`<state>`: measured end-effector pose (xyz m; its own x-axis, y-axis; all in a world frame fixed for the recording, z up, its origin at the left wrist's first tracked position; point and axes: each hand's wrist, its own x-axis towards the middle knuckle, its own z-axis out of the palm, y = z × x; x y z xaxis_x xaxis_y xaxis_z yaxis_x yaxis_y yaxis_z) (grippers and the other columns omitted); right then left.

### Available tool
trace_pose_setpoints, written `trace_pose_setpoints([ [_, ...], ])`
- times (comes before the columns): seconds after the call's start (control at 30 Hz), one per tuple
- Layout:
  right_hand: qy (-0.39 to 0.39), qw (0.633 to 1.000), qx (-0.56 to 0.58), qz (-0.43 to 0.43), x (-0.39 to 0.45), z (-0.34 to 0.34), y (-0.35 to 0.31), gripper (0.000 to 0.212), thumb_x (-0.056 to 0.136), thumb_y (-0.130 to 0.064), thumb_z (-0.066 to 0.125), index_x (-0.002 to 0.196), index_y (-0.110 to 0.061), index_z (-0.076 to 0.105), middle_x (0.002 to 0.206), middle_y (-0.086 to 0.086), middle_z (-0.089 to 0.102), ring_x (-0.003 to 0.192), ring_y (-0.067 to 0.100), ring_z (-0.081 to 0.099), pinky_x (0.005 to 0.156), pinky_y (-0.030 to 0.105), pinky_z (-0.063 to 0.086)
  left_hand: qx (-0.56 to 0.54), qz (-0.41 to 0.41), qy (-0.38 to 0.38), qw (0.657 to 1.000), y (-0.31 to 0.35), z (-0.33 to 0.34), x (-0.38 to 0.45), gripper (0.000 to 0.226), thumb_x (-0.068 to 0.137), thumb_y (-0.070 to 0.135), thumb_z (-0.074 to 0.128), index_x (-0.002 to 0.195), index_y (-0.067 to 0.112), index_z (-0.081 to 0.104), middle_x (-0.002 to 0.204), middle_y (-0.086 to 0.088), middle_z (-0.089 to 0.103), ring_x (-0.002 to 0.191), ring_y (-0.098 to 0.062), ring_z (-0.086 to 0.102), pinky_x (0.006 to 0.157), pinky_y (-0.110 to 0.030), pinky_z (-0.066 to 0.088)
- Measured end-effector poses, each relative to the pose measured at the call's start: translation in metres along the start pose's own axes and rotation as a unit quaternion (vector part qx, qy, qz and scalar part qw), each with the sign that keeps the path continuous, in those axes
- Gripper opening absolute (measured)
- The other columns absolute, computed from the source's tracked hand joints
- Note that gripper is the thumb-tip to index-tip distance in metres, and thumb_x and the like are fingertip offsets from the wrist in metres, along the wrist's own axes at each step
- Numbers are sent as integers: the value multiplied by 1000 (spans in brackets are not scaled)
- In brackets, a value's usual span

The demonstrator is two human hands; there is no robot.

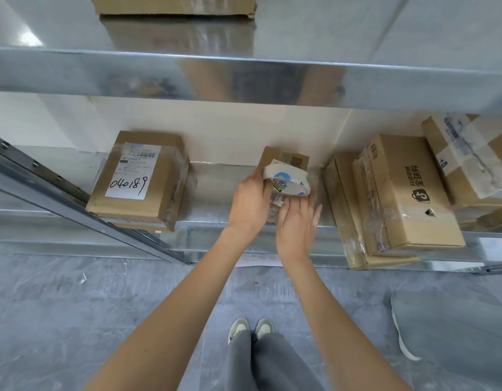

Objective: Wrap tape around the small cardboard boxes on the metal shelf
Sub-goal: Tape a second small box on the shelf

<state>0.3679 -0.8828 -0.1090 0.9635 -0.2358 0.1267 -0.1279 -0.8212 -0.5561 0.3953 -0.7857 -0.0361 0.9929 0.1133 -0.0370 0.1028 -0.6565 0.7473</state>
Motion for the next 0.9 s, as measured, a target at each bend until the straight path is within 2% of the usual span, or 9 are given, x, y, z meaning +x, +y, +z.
trace_pose_setpoints([
  [0.07, -29, 997, -65, -20, 9, -4, 3, 39, 105, -23, 31, 133, -8, 54, 152, 7, 39, 149, 23, 12, 119, 49, 8, -16, -2, 0, 1000, 1, -3, -2, 18, 96, 4, 40, 107, -2, 53, 96, -22, 64, 85, -41, 56, 67, -41, 40],
  [0.17, -62, 993, -100, -21, 11, -9, 11, 44, 105, -31, 26, 135, -11, 51, 157, 4, 31, 150, 18, 8, 120, 49, 4, -24, 18, -6, 1000, 8, -5, -5, 26, 95, 1, 37, 121, 0, 43, 105, -20, 62, 88, -40, 57, 71, -45, 46],
  [0.27, -73, 991, -113, -23, 14, -14, 14, 50, 105, -35, 22, 148, -14, 36, 161, -1, 17, 150, 16, 6, 120, 49, 1, 1, 67, 31, 997, 9, -17, 3, 21, 95, -1, 37, 115, -3, 44, 109, -21, 53, 88, -42, 54, 71, -45, 44],
  [0.4, -82, 992, -99, -13, 14, -14, 11, 53, 105, -35, 22, 154, -17, 20, 162, -2, 12, 150, 16, 5, 120, 49, 0, 82, 114, 35, 989, -9, -47, 14, 24, 95, -4, 38, 117, -2, 44, 106, -22, 48, 79, -43, 52, 70, -54, 44],
  [0.5, -86, 991, -103, -9, 13, -14, 9, 52, 105, -35, 23, 154, -18, 19, 162, -3, 12, 150, 15, 5, 120, 49, -1, 179, 112, 41, 977, -30, -66, 17, 38, 93, -7, 40, 130, 4, 44, 106, -20, 46, 74, -40, 51, 61, -49, 43],
  [0.6, -89, 990, -110, -20, 14, -14, 9, 52, 105, -34, 23, 154, -18, 17, 162, -3, 11, 150, 15, 5, 120, 48, -1, 207, 104, 31, 972, -45, -72, 17, 51, 88, -10, 40, 135, 10, 43, 105, -18, 44, 70, -31, 41, 60, -39, 34],
  [0.73, -93, 987, -127, -24, 16, -15, 9, 52, 105, -34, 22, 155, -19, 16, 162, -3, 11, 150, 15, 5, 120, 49, 0, 212, 65, 12, 975, -64, -62, 22, 57, 85, -13, 39, 134, 16, 40, 107, -16, 44, 68, -32, 44, 58, -41, 39],
  [0.83, -98, 986, -132, -27, 16, -17, 8, 52, 105, -33, 22, 155, -19, 15, 162, -3, 10, 150, 15, 5, 120, 50, 1, 156, 12, -11, 988, -81, -48, 21, 56, 86, -10, 33, 132, 21, 37, 116, -16, 46, 82, -35, 55, 66, -45, 49],
  [0.9, -103, 985, -137, -31, 16, -17, 7, 52, 105, -34, 21, 155, -18, 14, 163, -2, 9, 150, 14, 3, 119, 51, -2, 83, -39, -12, 996, -88, -38, 20, 54, 86, -7, 29, 129, 25, 36, 114, -16, 49, 90, -33, 57, 65, -37, 47],
])
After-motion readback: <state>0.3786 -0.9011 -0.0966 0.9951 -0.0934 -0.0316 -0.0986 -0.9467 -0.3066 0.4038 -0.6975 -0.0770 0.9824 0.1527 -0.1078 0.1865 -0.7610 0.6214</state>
